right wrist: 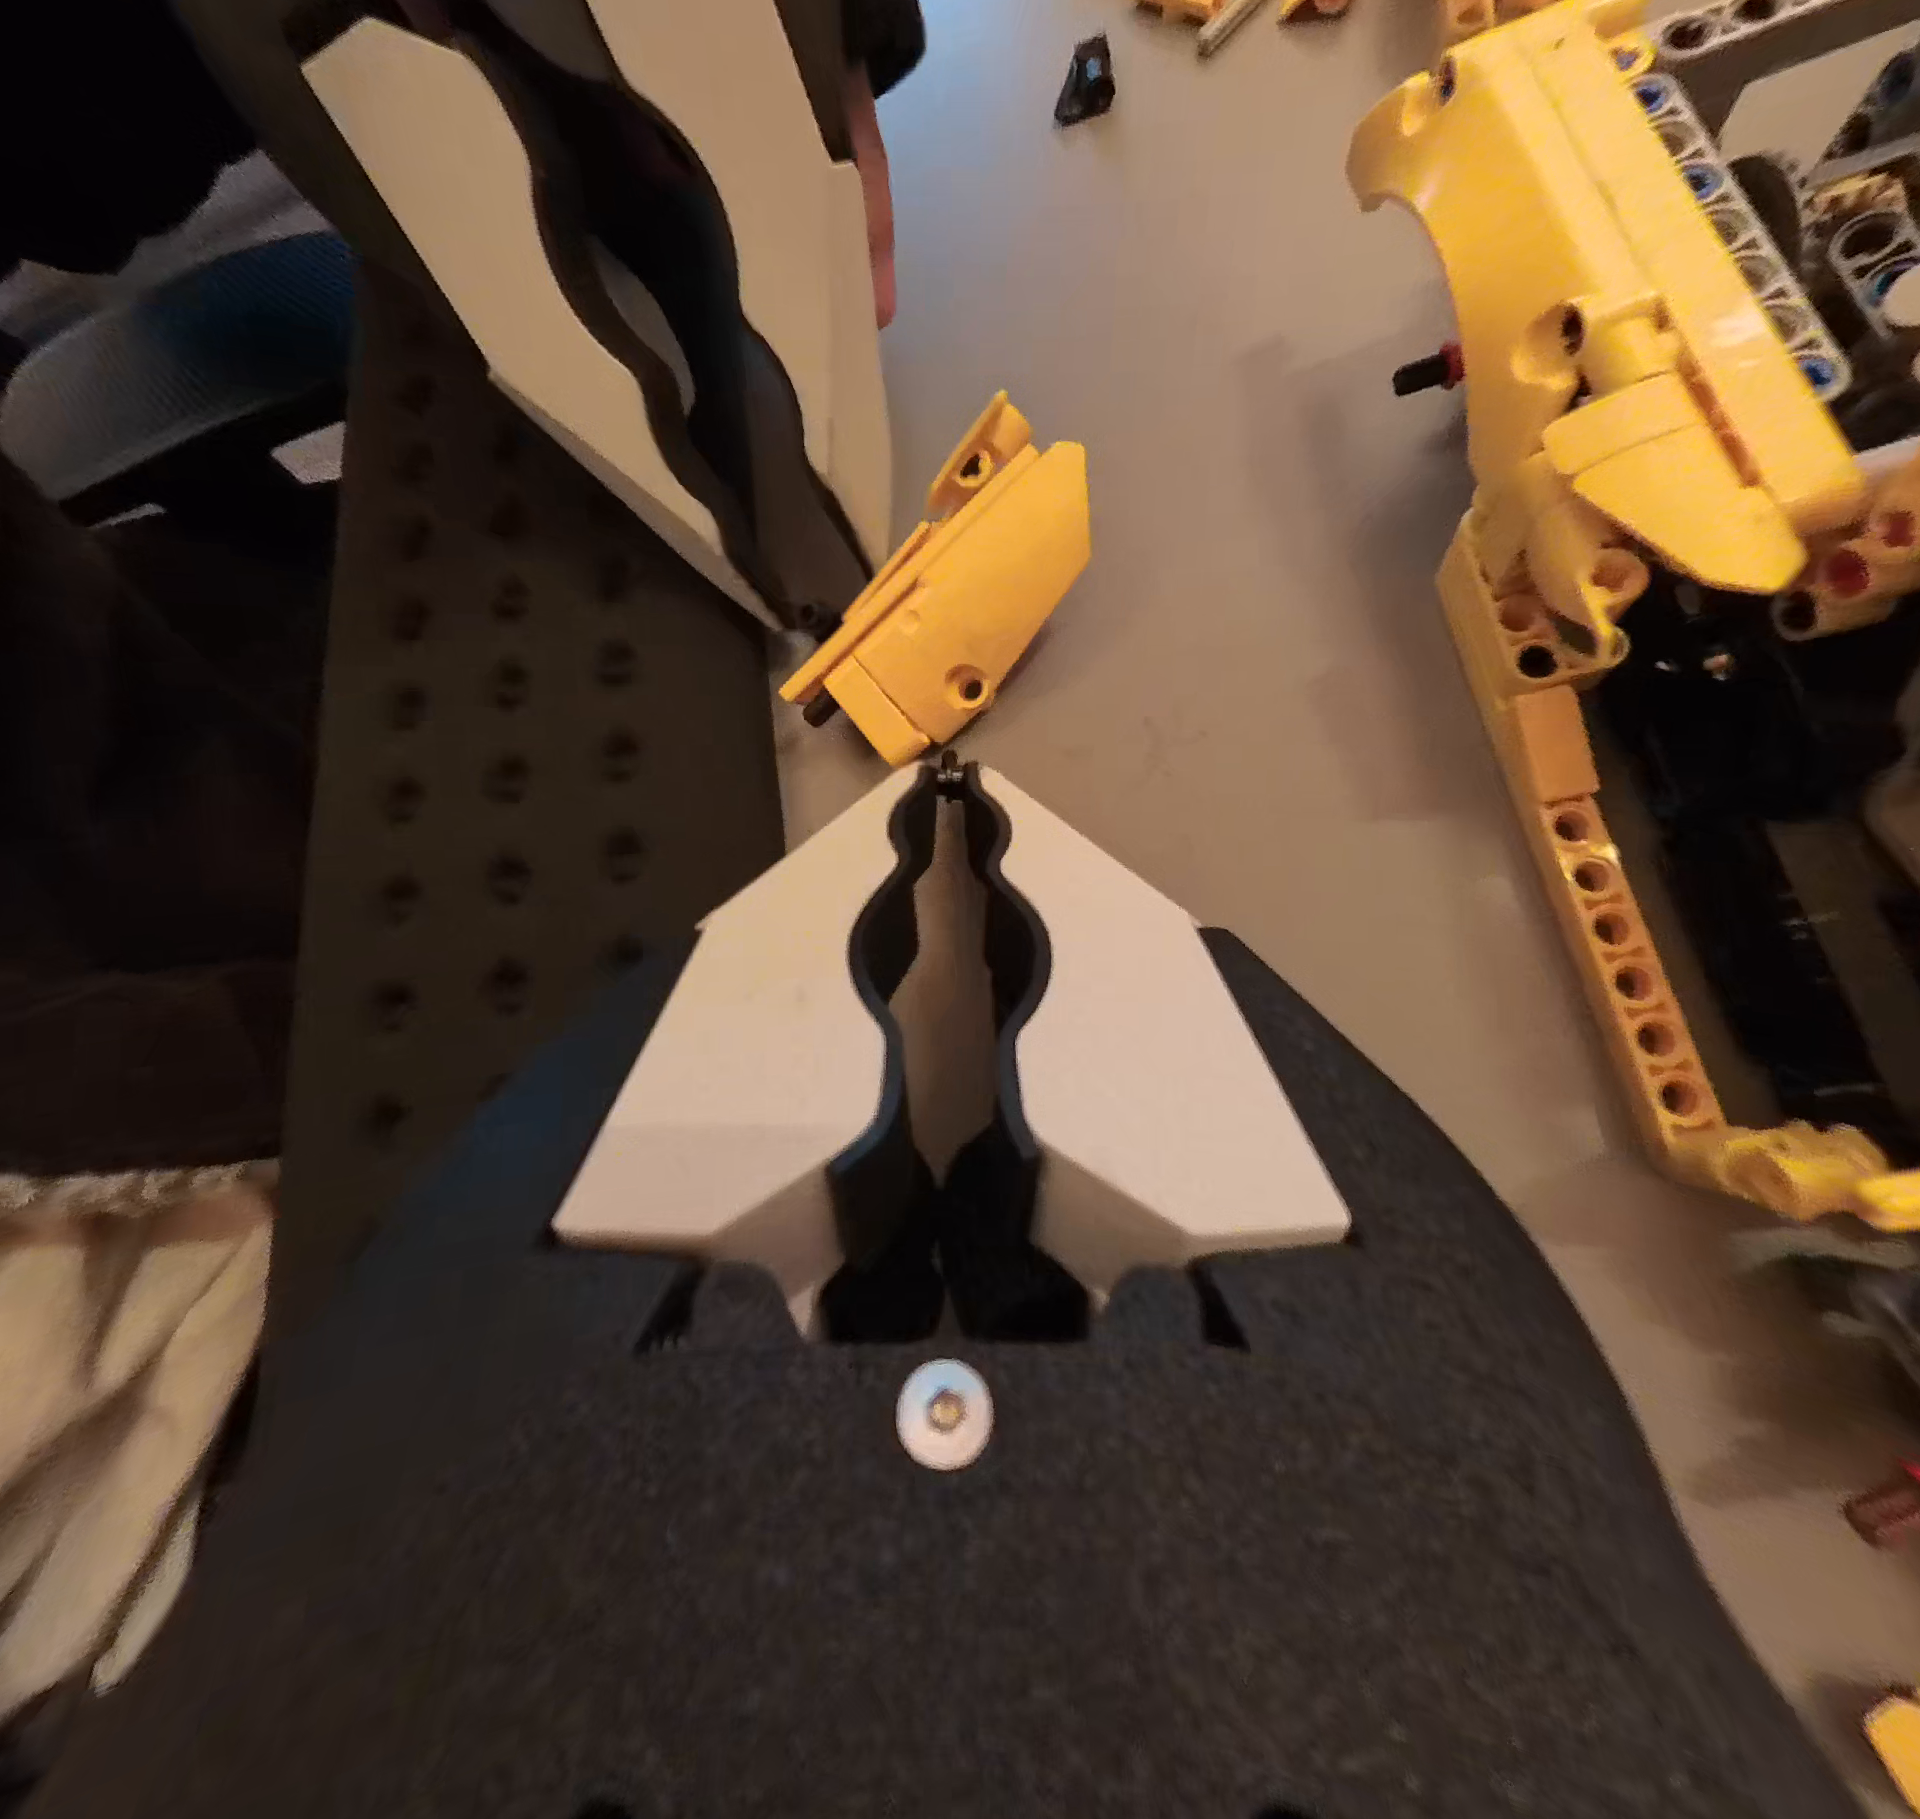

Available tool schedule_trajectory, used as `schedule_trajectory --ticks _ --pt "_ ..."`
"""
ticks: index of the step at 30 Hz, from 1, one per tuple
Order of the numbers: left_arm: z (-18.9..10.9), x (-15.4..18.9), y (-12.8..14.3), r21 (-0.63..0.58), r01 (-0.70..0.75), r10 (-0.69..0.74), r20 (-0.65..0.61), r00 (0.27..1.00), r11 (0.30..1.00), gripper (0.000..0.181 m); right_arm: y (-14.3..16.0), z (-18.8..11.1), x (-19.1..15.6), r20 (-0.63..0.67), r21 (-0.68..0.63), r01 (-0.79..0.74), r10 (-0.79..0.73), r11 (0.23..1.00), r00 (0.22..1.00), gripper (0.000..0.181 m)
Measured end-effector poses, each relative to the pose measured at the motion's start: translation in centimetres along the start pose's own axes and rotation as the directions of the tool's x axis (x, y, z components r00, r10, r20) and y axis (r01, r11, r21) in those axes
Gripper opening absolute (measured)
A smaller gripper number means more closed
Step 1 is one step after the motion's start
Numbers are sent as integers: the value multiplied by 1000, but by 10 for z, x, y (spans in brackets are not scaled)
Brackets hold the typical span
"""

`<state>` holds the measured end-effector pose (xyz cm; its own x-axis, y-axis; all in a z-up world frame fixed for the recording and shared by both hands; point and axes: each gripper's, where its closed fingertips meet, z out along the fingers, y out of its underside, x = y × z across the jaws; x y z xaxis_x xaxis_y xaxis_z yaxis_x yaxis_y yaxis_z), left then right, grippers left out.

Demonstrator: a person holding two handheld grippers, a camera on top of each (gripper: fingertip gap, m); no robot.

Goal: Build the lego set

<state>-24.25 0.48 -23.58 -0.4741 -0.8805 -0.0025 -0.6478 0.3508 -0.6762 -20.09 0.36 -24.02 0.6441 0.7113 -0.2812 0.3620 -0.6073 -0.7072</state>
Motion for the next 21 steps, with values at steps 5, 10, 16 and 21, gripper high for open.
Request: schedule_trajectory --ticks 5,10,16,21 --pt "5 -5 -1 -12 5 -5 43 999 1000 16 -1 5 -3 5 -10 7 -7 1000 1000 4" --pt "8 -21 -8 33 -31 25 165 986 999 9 0 6 -5 11 -21 9 -8 1000 1000 4" --pt "-2 -16 -29 176 -51 27 138 990 983 7 0 4 -1 0 -11 -9 9 1000 1000 4" --pt "-6 -14 -37 235 -16 -5 87 996 972 6 0 4 0 -5 -12 -8 8 1000 1000 4"
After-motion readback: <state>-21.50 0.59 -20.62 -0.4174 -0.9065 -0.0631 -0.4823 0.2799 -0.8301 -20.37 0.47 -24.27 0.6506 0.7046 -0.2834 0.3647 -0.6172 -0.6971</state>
